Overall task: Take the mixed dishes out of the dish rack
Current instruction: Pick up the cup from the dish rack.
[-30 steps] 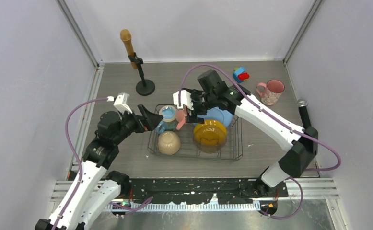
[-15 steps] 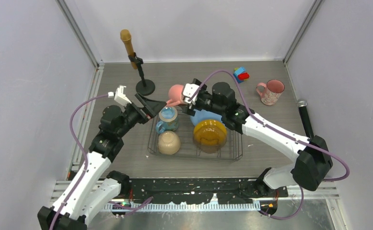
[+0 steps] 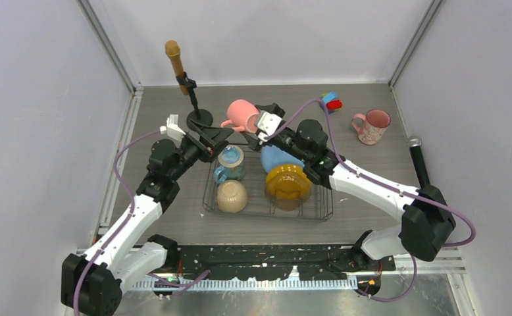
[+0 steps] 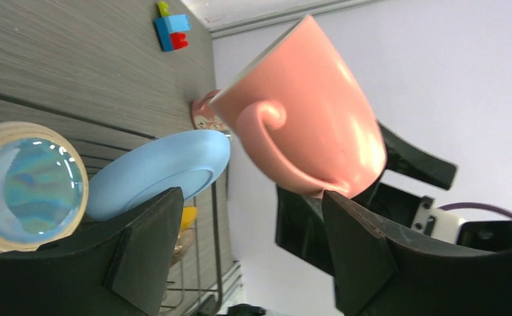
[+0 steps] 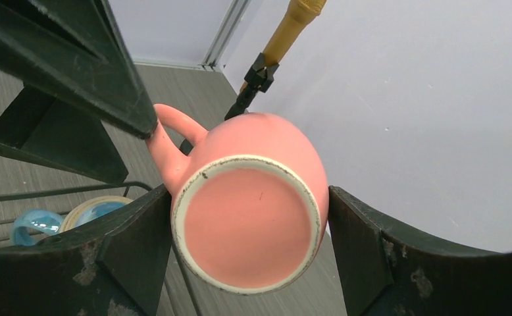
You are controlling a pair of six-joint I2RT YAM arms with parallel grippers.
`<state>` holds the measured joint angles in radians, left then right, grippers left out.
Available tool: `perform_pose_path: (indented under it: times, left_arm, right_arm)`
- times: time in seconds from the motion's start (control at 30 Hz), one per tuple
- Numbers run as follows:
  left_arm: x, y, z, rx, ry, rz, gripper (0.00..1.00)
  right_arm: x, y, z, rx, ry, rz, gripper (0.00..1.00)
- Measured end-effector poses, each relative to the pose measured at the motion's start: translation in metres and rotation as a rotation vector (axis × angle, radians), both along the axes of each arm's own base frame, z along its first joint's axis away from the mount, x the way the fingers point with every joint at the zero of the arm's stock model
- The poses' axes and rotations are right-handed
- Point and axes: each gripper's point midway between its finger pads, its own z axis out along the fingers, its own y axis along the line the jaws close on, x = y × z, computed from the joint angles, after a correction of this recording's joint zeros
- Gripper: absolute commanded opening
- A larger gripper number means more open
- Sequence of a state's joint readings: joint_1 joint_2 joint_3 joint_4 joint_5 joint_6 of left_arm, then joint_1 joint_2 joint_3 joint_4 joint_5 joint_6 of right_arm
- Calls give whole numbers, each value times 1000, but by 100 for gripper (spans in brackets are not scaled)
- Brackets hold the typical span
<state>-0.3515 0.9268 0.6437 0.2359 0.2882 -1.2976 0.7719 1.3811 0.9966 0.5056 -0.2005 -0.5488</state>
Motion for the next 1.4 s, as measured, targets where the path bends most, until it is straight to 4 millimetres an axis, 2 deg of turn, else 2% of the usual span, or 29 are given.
perform_pose_path:
  times: [0.2, 0.37, 0.57, 0.67, 0.8, 0.9, 1.0, 1.1, 1.27, 1.4]
  left_arm:
    - [4, 3, 0, -95, 18, 33, 80]
    - [6, 5, 5, -120, 15, 53, 71]
    - [11, 4, 1, -161, 43, 60, 66]
    - [17, 1, -7, -175, 73, 61, 55]
    - [21, -1, -12, -191, 98, 59, 21]
    - [23, -2, -14, -227, 120, 60, 1]
    - [24, -2, -12, -242, 122, 58, 0]
    - [23, -3, -14, -241, 124, 53, 0]
    - [23, -3, -9, -220, 77, 45, 0]
    - [21, -8, -6, -124, 38, 9, 0]
  right_arm:
    - [-2, 3, -22, -24, 21, -6, 7]
    - [-5, 5, -35, -29, 30, -7, 7]
    - [-7, 8, -31, -2, 7, -7, 7]
    - [-11, 15, -28, 11, -14, 5, 7]
    - [-8, 14, -38, -3, -18, -34, 7]
    - [-4, 9, -43, -20, -29, -76, 7]
    - [-2, 7, -51, -36, -37, -102, 10]
    - [-3, 6, -53, -30, -39, -109, 24]
    - [-4, 5, -53, 0, -20, -120, 60]
    - [-7, 0, -60, 38, 46, -137, 81]
